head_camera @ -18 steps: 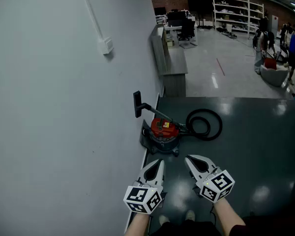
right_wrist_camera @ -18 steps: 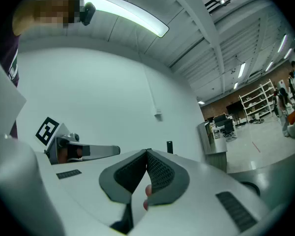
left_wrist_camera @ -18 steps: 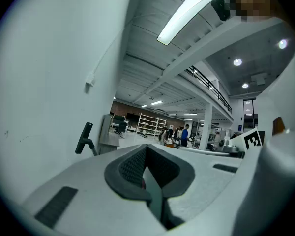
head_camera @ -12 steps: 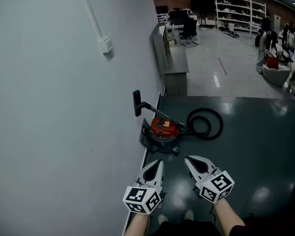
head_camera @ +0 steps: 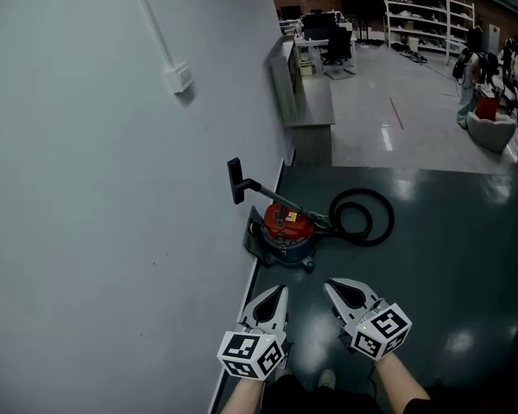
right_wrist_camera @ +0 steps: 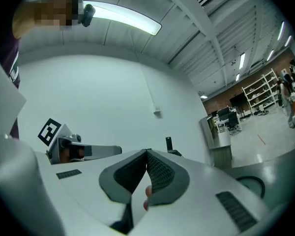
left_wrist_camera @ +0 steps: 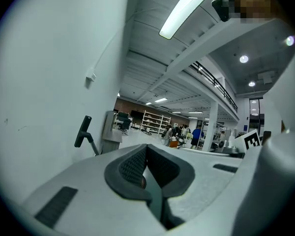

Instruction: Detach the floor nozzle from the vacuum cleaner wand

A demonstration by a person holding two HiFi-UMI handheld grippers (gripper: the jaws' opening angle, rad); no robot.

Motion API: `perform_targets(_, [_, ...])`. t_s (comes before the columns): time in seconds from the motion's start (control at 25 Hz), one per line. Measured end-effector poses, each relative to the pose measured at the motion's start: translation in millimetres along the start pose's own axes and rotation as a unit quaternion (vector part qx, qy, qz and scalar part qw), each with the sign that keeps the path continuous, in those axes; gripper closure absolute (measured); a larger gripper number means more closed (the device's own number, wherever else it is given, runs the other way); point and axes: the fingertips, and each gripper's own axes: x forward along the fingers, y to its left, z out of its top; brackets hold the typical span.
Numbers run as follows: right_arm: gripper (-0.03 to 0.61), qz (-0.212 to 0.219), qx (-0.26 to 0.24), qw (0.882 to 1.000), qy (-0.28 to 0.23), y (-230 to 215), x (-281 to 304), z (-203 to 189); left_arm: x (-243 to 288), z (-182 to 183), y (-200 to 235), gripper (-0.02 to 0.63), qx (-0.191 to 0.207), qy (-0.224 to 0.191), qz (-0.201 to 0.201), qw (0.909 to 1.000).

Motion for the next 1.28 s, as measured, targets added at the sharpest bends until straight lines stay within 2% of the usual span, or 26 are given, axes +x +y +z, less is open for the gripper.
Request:
perform_targets(0.16, [0.560,-0.003,0.005,1.000,0.006,-15.5,2.8,-5.1,15.7,-7.8,2.4,0.609,-0.004,0.009,-0.001,1.0000])
perform_targets(0.44, [0.560,-0.011,0.013,1.000,0.009,-49.9,37.4,-11.5,53.9,-4.0,33.2,0.609,-0.003,0.012,-0.005,0.9999])
perform_targets(0.88, [0.560,0.000,0.021,0.999,0.024,-93.4,134.2,-19.0,126.8,11.5,118.4,0.609,-0.024,0.016,0.008,0.9995])
perform_targets(1.28, [0.560,-0.011,0.027,0.999,0.035,-129.6,204.6,-16.0,174.9,22.4,180.9,0.609,-0.040,0.035,0.004,0.9986])
